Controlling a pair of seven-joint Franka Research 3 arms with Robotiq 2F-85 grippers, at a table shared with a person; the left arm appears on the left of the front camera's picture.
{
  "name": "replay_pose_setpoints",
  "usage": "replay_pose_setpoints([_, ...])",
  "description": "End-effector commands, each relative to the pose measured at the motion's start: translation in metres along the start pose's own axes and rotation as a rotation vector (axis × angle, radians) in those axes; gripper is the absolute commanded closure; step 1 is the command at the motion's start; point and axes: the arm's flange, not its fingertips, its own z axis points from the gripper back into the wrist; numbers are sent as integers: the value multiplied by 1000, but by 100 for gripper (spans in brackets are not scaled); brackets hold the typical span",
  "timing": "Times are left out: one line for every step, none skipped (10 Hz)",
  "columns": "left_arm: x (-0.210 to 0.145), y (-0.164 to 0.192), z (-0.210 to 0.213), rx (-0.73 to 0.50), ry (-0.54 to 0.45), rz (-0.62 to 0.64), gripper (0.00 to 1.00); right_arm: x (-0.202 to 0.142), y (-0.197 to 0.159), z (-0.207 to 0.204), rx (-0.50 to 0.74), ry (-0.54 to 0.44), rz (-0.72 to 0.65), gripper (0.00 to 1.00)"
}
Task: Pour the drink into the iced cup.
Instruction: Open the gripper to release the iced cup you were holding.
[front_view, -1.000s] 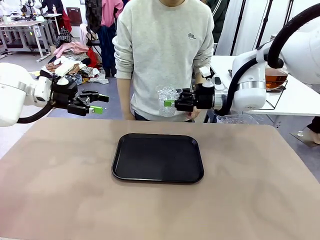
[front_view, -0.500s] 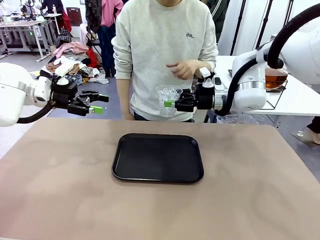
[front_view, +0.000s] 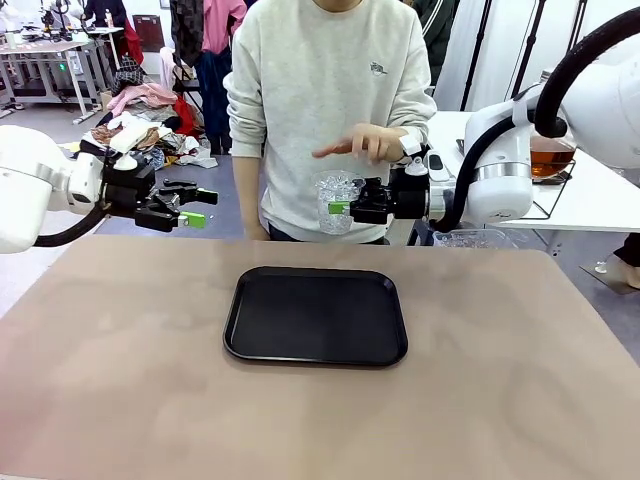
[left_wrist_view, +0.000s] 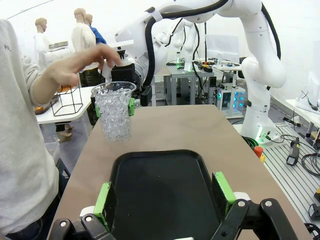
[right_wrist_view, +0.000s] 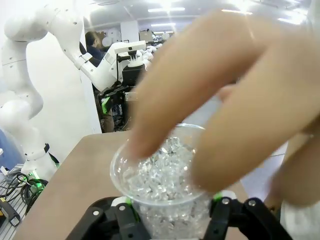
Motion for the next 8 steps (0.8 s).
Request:
replay_pose_setpoints([1,0,1,7,-1,-1,0,3,0,-2,6,-7,5,37])
replay_pose_setpoints([1,0,1,7,-1,-1,0,3,0,-2,6,-7,5,37])
replay_pose_setpoints([1,0,1,7,-1,-1,0,3,0,-2,6,-7,5,37])
replay_pose_setpoints([1,0,1,7,-1,-1,0,3,0,-2,6,-7,5,37])
replay_pose_setpoints([1,0,1,7,-1,-1,0,3,0,-2,6,-7,5,37])
replay_pose_setpoints([1,0,1,7,-1,-1,0,3,0,-2,6,-7,5,37])
replay_pose_setpoints([1,0,1,7,-1,-1,0,3,0,-2,6,-7,5,37])
replay_pose_setpoints([1,0,1,7,-1,-1,0,3,0,-2,6,-7,5,37])
